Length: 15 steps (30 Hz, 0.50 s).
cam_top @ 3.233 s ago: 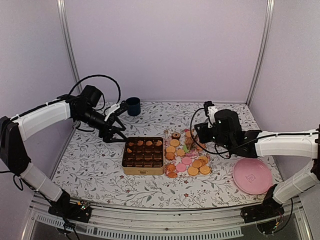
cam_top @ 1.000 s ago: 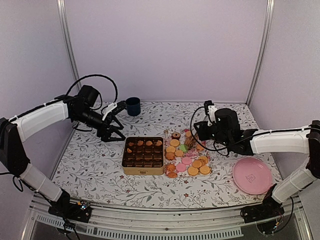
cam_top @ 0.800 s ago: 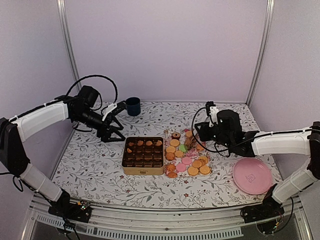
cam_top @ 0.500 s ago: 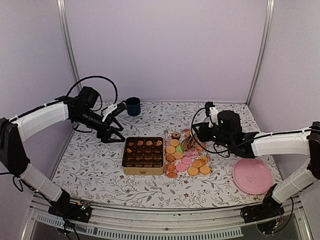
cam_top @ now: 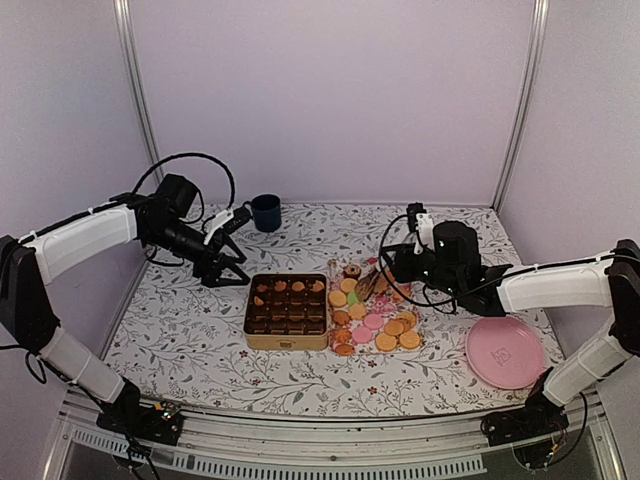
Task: Pack the cookies
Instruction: Pick up the fake cookies from the plate.
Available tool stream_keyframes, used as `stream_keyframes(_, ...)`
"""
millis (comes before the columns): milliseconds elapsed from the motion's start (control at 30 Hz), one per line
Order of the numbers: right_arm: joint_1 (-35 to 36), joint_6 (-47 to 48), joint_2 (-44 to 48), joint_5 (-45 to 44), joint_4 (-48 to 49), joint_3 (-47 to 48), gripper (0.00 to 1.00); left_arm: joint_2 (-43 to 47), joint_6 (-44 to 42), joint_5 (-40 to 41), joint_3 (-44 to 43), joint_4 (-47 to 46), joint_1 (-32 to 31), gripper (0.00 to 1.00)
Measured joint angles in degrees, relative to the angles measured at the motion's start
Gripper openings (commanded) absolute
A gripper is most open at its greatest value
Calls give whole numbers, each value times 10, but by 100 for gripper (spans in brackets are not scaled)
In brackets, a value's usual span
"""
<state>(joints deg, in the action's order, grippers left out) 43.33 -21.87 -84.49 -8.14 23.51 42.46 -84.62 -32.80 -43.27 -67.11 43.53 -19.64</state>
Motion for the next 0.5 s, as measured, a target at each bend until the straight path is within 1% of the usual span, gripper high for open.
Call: stream_keyframes(500, 0, 20, 8, 43, 5, 0, 0, 3, 0, 0, 2, 0, 0, 83)
